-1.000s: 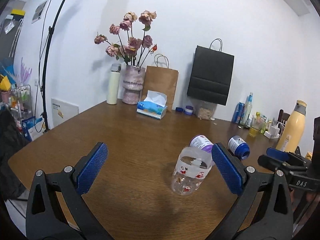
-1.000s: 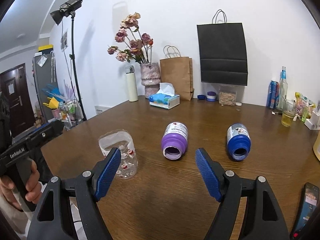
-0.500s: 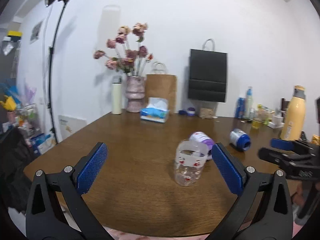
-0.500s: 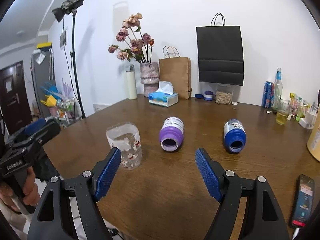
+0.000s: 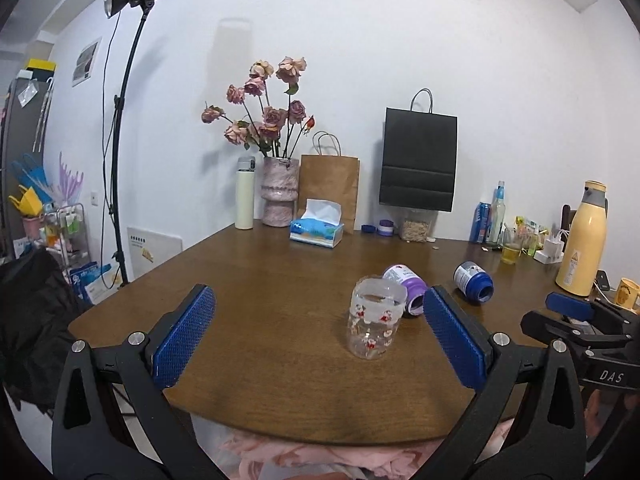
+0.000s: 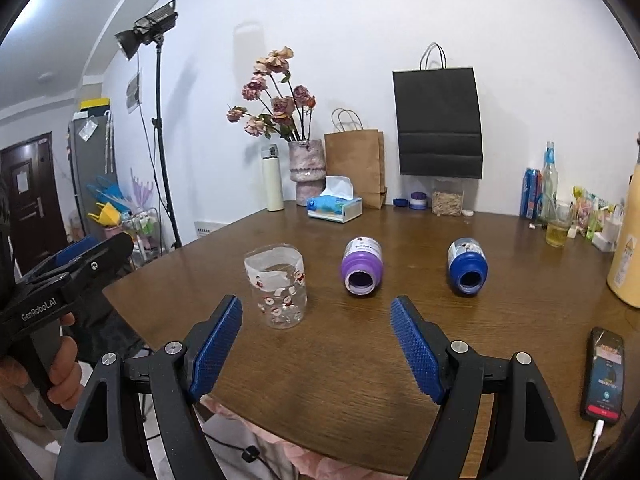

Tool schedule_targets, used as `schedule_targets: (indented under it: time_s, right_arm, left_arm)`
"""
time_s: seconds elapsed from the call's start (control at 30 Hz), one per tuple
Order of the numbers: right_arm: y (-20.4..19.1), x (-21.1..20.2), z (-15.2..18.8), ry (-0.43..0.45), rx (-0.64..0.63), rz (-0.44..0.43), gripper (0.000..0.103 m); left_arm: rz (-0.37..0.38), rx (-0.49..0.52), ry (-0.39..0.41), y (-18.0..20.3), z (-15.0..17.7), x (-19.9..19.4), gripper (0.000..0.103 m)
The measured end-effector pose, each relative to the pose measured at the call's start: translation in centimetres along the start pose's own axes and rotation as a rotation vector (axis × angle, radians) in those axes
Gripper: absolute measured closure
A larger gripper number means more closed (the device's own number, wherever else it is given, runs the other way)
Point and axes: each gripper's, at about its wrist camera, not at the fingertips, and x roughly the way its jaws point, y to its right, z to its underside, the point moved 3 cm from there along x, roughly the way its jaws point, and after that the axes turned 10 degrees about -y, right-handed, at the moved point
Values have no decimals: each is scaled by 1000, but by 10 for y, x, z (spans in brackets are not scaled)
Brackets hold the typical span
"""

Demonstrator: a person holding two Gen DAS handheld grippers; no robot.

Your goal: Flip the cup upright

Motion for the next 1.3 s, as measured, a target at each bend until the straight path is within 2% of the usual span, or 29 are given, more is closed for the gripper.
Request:
schedule_targets:
  time_s: [0.23, 0.43, 0.63, 1.3]
  right_arm:
    - [-4, -24, 18, 42, 40, 3, 21]
    - [-3, -24, 22, 45, 47, 0, 21]
    - [-5, -28, 23, 52, 33, 9, 21]
    - [-9, -29, 24, 58, 28, 14, 21]
  left_arm:
    - [29, 59, 7, 11, 17, -22, 0]
    - [68, 75, -3, 22, 23, -24, 0]
    - [55, 83, 24, 22, 21, -30, 0]
    - [56, 87, 30, 19, 18, -29, 0]
